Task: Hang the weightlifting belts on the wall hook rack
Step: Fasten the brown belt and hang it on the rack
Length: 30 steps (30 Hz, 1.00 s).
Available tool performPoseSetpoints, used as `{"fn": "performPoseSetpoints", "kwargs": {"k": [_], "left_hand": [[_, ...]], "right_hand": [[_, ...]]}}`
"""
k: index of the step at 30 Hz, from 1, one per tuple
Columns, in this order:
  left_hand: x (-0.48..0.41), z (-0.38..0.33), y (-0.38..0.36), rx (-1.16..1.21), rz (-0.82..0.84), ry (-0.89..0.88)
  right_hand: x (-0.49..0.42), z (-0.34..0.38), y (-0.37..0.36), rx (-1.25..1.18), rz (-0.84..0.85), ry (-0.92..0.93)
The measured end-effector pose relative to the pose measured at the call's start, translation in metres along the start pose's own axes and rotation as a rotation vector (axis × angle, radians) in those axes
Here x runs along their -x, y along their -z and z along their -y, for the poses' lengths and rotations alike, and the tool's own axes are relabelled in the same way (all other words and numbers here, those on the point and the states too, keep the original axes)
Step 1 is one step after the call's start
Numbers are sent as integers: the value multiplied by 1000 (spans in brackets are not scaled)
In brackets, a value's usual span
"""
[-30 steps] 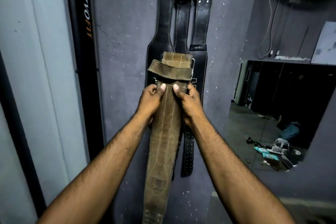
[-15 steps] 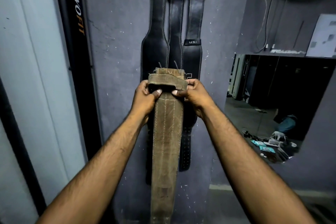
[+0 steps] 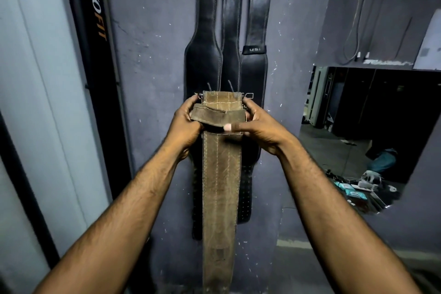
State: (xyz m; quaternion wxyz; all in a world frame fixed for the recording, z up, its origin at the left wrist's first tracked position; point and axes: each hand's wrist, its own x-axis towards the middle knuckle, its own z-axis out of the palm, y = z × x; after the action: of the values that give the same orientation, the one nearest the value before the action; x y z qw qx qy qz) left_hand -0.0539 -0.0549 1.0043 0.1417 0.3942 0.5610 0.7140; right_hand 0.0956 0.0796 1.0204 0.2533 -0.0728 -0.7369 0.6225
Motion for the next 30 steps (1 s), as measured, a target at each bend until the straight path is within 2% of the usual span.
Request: {"fn": "performPoseSetpoints", "kwargs": {"k": [3, 6, 10, 11, 13, 17, 24, 30], "left_hand": [[-6, 3, 7, -53, 16, -8], [-14, 3, 16, -76, 165, -1], [-33, 8, 39, 115, 381, 53], [-39, 9, 42, 187, 372, 51], [-56, 8, 40, 267, 240, 21], [-110, -2, 44, 209, -14, -73], [-201, -30, 67, 91, -25, -205], [-260, -50, 67, 34, -128, -346]], "right_hand": [[-11, -2, -6, 35, -66, 26], [-28, -12, -11, 98, -175, 92], [-58, -20, -14, 132, -271, 135], [-67, -19, -15, 140, -274, 154], [-89, -14, -18, 153, -261, 182], [-143, 8, -25, 268, -245, 239], [-214, 54, -27, 407, -268, 344], [-252, 86, -24, 407, -331, 435]]}}
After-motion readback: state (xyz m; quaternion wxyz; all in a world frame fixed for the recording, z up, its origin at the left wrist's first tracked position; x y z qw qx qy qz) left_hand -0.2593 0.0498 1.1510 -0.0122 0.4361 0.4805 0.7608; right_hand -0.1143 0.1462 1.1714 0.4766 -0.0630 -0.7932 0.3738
